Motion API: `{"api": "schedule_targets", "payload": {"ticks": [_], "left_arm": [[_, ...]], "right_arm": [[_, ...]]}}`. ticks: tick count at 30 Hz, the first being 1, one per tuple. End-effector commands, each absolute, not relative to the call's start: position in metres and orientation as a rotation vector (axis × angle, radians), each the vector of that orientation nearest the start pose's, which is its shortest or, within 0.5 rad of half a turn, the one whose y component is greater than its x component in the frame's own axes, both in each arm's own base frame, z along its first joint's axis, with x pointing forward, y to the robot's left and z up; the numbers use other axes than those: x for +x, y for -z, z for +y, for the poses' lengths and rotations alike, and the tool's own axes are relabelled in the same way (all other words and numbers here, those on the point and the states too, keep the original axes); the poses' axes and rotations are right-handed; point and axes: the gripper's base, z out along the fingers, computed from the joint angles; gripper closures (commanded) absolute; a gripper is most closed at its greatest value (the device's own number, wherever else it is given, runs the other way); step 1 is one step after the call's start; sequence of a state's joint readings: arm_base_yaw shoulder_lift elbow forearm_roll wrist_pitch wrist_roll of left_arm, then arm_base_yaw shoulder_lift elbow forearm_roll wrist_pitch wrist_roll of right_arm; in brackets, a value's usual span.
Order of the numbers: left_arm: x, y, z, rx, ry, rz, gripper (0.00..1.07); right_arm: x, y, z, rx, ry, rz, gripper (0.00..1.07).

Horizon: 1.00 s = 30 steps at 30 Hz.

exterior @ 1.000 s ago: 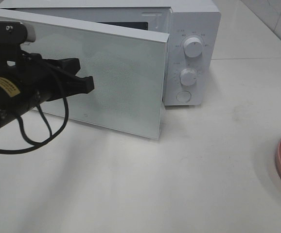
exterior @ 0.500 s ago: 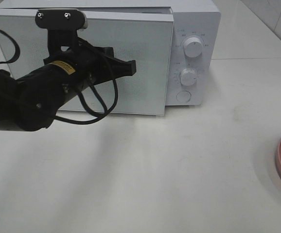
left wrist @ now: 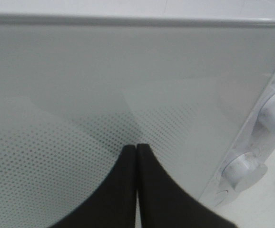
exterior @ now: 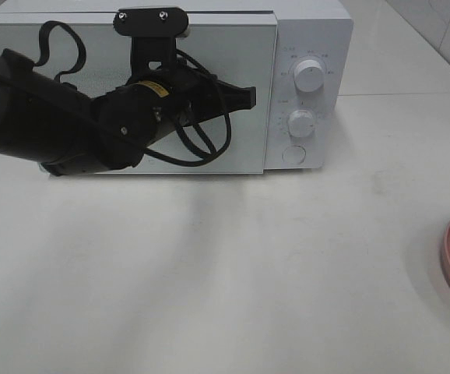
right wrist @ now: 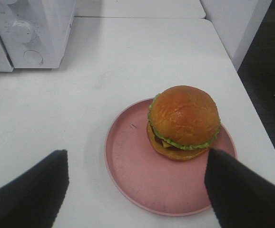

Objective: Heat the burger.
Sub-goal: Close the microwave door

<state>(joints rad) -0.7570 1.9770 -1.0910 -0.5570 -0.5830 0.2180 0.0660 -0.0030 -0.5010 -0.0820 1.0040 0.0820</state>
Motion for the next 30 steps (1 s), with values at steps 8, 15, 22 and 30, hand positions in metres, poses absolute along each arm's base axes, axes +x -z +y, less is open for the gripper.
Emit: {"api": "schedule_targets", "payload": {"ticks": [8,15,22,30], "left_arm": [[0.348,-0.197,-0.262,0.256,0.445,1.872,1.07],[0.331,-0.196,-0.262,0.351,0.49,2.037,1.07],[0.301,-0.195,-0.245,0.412,0.501,2.163,1.07],[0.257,-0.202,-0.222,0.533,0.546,2.357,0.59]], "right_arm": [[-0.008,-0.282,-0.007,0.016,0.011,1.941,0.31],[-0.008,-0.282,-0.007,0.016,0.011,1.941,0.31],[-0.008,-0.282,-0.007,0.015,0.011,1.941,0.31],[-0.008,-0.282,-0.007,0.015,0.011,1.941,0.31]]}}
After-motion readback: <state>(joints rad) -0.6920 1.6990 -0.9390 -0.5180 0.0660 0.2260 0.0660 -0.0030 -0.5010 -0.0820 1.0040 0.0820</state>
